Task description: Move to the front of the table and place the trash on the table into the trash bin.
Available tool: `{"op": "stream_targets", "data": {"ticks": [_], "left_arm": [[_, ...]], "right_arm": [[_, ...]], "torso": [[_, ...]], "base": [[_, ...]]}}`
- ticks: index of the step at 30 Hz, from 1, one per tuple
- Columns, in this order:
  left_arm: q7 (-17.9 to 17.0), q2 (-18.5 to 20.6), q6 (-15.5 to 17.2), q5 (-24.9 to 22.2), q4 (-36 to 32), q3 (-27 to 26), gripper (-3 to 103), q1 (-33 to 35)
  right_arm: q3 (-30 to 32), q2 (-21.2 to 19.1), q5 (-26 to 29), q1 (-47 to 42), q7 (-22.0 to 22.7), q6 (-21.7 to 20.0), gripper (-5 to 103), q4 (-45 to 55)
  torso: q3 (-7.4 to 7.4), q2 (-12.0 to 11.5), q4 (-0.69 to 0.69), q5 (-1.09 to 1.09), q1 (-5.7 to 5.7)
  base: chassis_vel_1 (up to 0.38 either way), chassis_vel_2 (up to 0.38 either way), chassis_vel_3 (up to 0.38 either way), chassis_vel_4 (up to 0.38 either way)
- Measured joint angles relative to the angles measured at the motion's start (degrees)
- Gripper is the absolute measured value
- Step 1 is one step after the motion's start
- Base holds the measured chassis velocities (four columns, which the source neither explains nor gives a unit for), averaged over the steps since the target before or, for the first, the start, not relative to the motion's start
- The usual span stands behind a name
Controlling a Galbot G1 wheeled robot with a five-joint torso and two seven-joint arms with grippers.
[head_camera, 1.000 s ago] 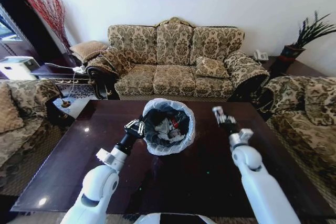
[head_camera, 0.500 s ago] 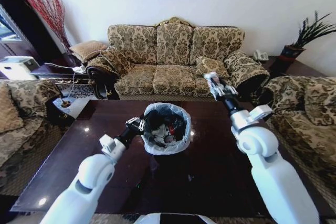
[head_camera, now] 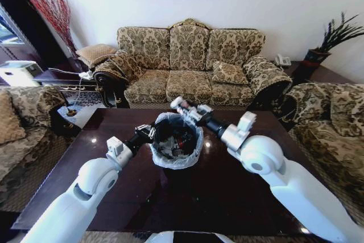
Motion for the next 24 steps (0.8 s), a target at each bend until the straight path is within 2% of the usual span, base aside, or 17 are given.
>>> {"op": "stream_targets", "data": {"ticks": [2,3,4,6,9,12,14,15,17,19,21,23,24], "left_arm": [[-0.01,-0.14,-0.18,-0.26,0.45,-0.01,3,-0.15],[-0.01,-0.25,-0.31,-0.30,0.57,-0.01,3,-0.16],[-0.02,-0.47,-0.57,-0.41,0.67,-0.01,3,-0.16],[-0.03,-0.60,-0.77,-0.51,0.69,-0.01,3,-0.12],[-0.04,-0.70,-1.15,-0.71,0.76,-0.01,3,0.22],[-0.15,-0.86,-1.20,-0.75,0.91,-0.06,3,0.28],[-0.49,-1.20,-1.22,-0.89,1.02,-0.10,3,0.29],[-0.49,-1.20,-1.22,-0.89,1.02,-0.10,3,0.29],[-1.07,-1.98,-1.30,-1.05,1.45,-0.38,3,0.44],[-1.15,-2.20,-1.36,-1.00,1.63,-0.53,3,0.50],[-1.53,-3.40,-1.81,-0.10,2.25,-1.17,3,0.77],[-2.39,-5.14,-2.13,0.66,2.28,-1.95,3,1.21],[-2.39,-5.14,-2.13,0.66,2.28,-1.95,3,1.21]], "right_arm": [[-0.40,-0.56,-3.82,-1.78,-1.70,0.69,44,-0.33],[-0.57,-0.58,-5.00,-2.10,-1.96,1.23,44,-0.61],[-0.73,-0.50,-6.57,-2.51,-2.35,2.14,55,-1.00],[-0.74,-0.36,-7.05,-2.70,-2.47,2.44,55,-1.06],[-0.18,0.02,-7.37,-3.40,-2.69,2.84,71,-0.87],[0.94,0.45,-7.45,-4.54,-2.80,3.05,76,-0.52],[2.55,0.70,-7.56,-6.09,-2.92,3.21,87,0.21],[2.55,0.70,-7.56,-6.09,-2.92,3.21,87,0.21],[5.42,0.82,-7.62,-8.45,-2.70,3.57,97,1.97],[5.90,0.79,-7.64,-8.86,-2.42,3.72,99,2.41],[7.86,0.73,-7.82,-9.99,-0.55,4.51,100,4.19],[9.87,0.99,-9.85,-10.66,3.57,4.89,100,5.53],[9.87,0.99,-9.85,-10.66,3.57,4.89,100,5.53]], "torso": [[0.00,0.00,-0.02,0.01,-0.01],[0.00,0.00,-0.01,0.02,-0.01],[0.00,0.00,-0.01,0.02,-0.01],[0.00,0.00,-0.01,0.01,-0.01],[0.00,0.00,0.00,0.01,-0.01],[0.00,0.00,0.00,0.01,-0.01],[0.00,0.00,0.00,0.02,-0.01],[0.00,0.00,0.00,0.02,-0.01],[0.00,0.00,-0.01,0.02,-0.01],[0.00,0.00,-0.01,0.02,-0.01],[0.00,0.00,-0.01,0.01,-0.01],[0.00,0.00,0.00,0.02,-0.01],[0.00,0.00,0.00,0.02,-0.01]], "base": [[0.000,0.000,0.000,0.000],[0.000,0.000,0.000,0.000],[0.000,0.000,0.000,0.000],[0.000,0.000,0.000,0.000],[0.000,0.000,0.000,0.000],[0.000,0.000,0.000,0.000],[0.000,0.000,0.000,0.000],[0.000,0.000,0.000,0.000],[0.000,0.000,0.000,0.000],[0.000,0.000,0.000,0.000],[0.000,0.000,0.000,0.000],[0.000,0.000,0.000,0.000],[0.000,0.000,0.000,0.000]]}}
